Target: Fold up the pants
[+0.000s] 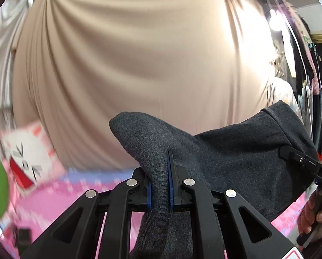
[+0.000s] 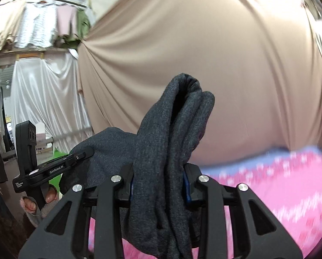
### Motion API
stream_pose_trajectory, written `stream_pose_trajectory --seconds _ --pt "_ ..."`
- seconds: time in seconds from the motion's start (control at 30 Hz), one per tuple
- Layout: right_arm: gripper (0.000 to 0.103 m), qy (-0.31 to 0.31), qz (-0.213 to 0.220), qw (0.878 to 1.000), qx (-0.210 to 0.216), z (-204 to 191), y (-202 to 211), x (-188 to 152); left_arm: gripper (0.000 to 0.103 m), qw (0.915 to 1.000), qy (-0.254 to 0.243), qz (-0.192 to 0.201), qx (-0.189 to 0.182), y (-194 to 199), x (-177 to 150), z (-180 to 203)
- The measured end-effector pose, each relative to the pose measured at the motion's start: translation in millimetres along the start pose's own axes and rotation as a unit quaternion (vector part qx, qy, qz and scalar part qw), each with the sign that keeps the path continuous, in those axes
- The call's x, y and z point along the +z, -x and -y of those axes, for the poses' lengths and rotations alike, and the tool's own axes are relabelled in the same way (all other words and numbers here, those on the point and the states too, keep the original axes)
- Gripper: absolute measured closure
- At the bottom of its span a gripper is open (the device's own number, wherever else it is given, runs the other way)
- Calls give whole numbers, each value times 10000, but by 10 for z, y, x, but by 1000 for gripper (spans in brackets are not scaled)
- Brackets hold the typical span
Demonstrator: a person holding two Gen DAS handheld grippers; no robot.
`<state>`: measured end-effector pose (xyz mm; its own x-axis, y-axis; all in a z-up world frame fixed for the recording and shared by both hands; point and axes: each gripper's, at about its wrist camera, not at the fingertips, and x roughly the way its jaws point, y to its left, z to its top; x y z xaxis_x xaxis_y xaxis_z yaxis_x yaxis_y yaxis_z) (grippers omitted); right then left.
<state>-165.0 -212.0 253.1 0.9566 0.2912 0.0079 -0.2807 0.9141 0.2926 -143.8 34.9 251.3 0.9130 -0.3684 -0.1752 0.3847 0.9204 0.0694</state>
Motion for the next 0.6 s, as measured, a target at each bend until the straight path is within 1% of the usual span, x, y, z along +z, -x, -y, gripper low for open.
stream_pose_trajectory --seconds 0.1,0.2,0.33,0.5,0.6 --pt "73 179 269 9995 37 -20 -84 188 94 9994 -149 292 145 -55 202 15" --pt "73 209 410 9989 61 -11 -223 356 94 9985 -170 435 270 -145 387 -2" --pt "73 177 579 9981 102 45 -478 564 94 9969 -134 614 480 -384 632 -88" --pt "73 49 770 9970 95 182 -732 743 93 9953 -84 817 510 -625 874 -223" --pt "73 14 843 9964 73 308 -864 807 92 9948 -124 897 475 -750 951 -266"
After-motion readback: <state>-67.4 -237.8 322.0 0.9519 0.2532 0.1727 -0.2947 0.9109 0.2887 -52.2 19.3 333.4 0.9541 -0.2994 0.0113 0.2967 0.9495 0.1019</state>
